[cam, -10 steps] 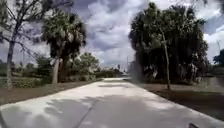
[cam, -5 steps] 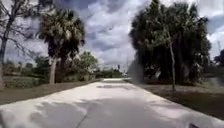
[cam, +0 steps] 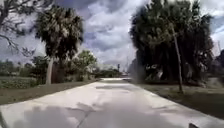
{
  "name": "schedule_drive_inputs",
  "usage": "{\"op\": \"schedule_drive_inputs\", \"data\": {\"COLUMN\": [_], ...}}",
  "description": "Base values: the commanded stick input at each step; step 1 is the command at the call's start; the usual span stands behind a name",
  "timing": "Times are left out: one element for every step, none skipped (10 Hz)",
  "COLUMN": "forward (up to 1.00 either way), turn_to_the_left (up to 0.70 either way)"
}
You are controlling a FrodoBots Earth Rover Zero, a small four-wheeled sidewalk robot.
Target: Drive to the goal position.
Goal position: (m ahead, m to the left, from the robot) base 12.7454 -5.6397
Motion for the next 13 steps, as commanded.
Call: {"op": "schedule_drive_inputs", "data": {"forward": [0.69,0.69,0.69,0.69,0.69,0.69,0.69,0.69,0.69,0.69,0.69,0.69,0.69], "turn_to_the_left": [0.01,0.01,0.01,0.01,0.01,0.01,0.01,0.01,0.01,0.01,0.01,0.01,0.01]}}
